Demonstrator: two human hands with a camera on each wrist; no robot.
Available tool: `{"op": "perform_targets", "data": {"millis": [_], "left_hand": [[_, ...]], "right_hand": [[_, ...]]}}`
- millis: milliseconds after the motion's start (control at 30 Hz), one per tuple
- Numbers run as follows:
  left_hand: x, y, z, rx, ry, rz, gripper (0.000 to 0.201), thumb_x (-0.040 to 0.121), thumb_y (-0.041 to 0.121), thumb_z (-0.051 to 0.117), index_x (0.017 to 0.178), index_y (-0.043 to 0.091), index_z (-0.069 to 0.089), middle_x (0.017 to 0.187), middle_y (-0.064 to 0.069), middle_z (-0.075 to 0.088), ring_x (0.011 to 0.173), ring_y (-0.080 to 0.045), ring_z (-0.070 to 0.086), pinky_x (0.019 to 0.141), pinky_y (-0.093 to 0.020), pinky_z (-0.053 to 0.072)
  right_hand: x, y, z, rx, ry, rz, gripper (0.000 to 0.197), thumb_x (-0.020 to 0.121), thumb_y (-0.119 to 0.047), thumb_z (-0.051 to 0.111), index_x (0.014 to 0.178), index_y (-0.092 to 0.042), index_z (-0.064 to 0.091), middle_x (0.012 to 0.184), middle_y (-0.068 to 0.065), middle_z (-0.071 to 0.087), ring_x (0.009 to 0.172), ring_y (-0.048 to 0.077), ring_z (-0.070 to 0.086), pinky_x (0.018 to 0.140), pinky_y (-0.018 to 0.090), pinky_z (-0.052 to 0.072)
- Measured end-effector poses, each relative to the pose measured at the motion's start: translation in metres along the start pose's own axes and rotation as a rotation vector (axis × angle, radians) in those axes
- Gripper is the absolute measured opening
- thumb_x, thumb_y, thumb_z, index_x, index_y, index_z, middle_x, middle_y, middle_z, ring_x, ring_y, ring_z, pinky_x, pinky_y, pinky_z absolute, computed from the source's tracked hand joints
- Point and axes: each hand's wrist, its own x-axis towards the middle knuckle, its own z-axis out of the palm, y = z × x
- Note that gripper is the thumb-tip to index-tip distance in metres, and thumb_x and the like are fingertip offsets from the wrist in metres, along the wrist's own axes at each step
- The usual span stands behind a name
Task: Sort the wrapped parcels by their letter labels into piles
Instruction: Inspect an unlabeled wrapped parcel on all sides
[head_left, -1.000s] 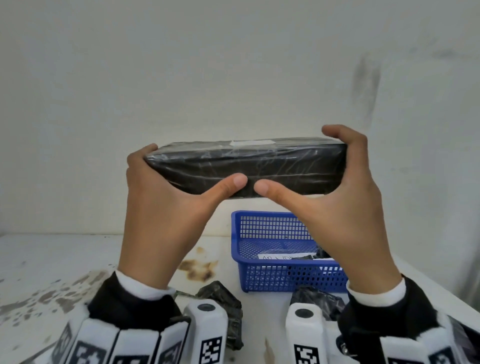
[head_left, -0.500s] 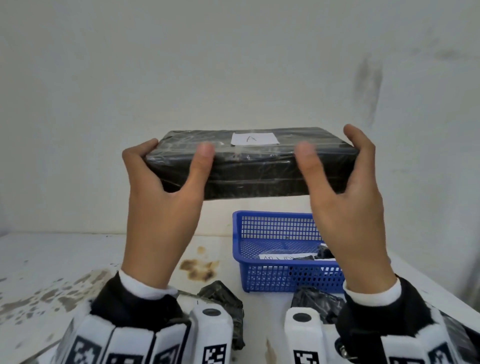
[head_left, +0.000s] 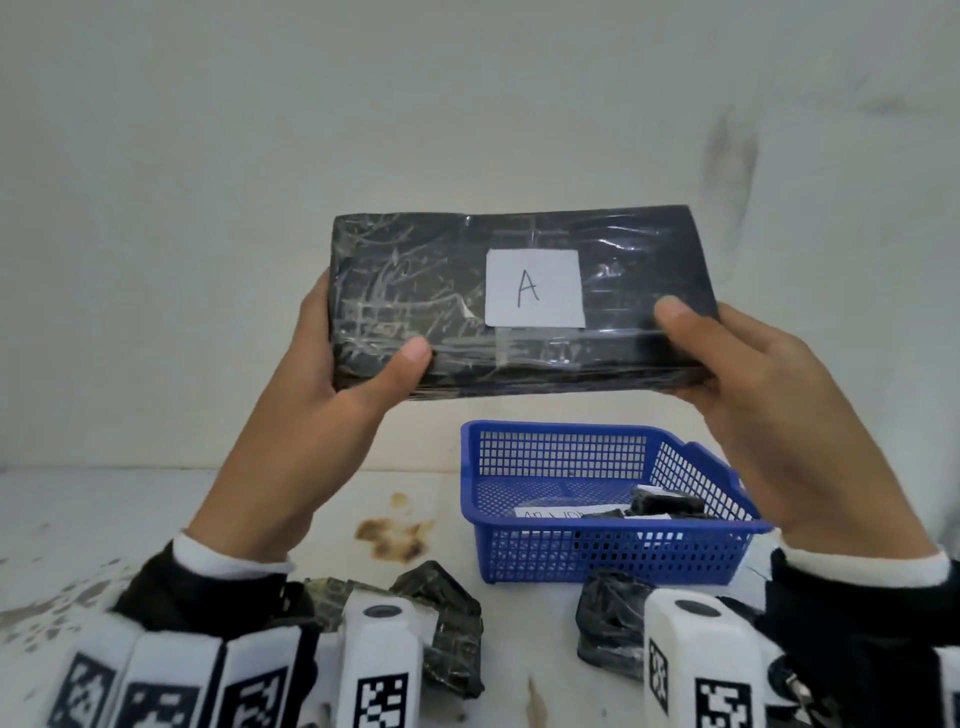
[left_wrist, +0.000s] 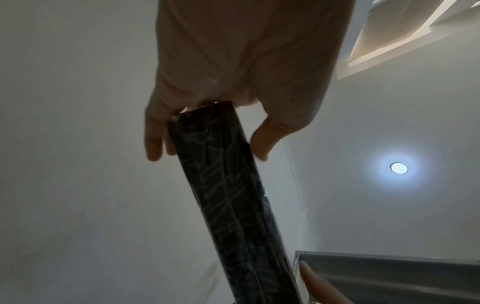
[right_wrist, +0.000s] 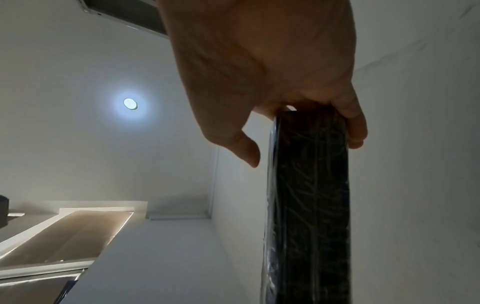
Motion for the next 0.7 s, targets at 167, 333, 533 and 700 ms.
{"op": "perform_targets", "data": {"millis": [167,333,533,700], "left_hand": [[0.003,-0.003,0.0,-0.146,0.056,0.023,0.041,0.106,0.019,0.031,0.144,0.028,0.042,0.13,0.009,0.062,0.116,-0.006,0.061,0.103,-0.04,0.046],[0.002,-0.002,-0.002,-0.122,0.087,0.064,0.039,0.106,0.024,0.032,0.143,0.028,0.043,0.131,0.007,0.062,0.118,-0.007,0.06,0.103,-0.039,0.046],[0.001,-0.001,-0.003,0.016,0.1,0.063,0.049,0.092,0.043,0.053,0.14,0.037,0.042,0.129,0.016,0.061,0.121,-0.005,0.056,0.109,-0.039,0.04],[-0.001,0.003,-0.004,0.169,0.17,0.053,0.067,0.075,0.067,0.066,0.131,0.046,0.038,0.116,0.022,0.062,0.114,-0.001,0.057,0.101,-0.032,0.044]], "right_hand": [[-0.003,0.0,0.003,-0.039,-0.022,-0.039,0.025,0.103,-0.039,0.05,0.113,-0.029,0.07,0.11,-0.011,0.076,0.109,0.011,0.069,0.106,0.041,0.046],[-0.005,-0.001,0.006,-0.105,-0.014,-0.071,0.028,0.101,-0.047,0.05,0.116,-0.031,0.068,0.109,-0.013,0.075,0.108,0.01,0.069,0.104,0.04,0.048],[-0.008,-0.004,0.012,-0.198,0.056,-0.12,0.026,0.093,-0.05,0.058,0.113,-0.035,0.065,0.097,-0.023,0.073,0.09,-0.008,0.067,0.076,0.006,0.047],[-0.011,-0.008,0.017,-0.247,0.058,-0.114,0.038,0.082,-0.056,0.064,0.116,-0.036,0.06,0.095,-0.025,0.069,0.087,-0.017,0.06,0.064,-0.004,0.04]]}}
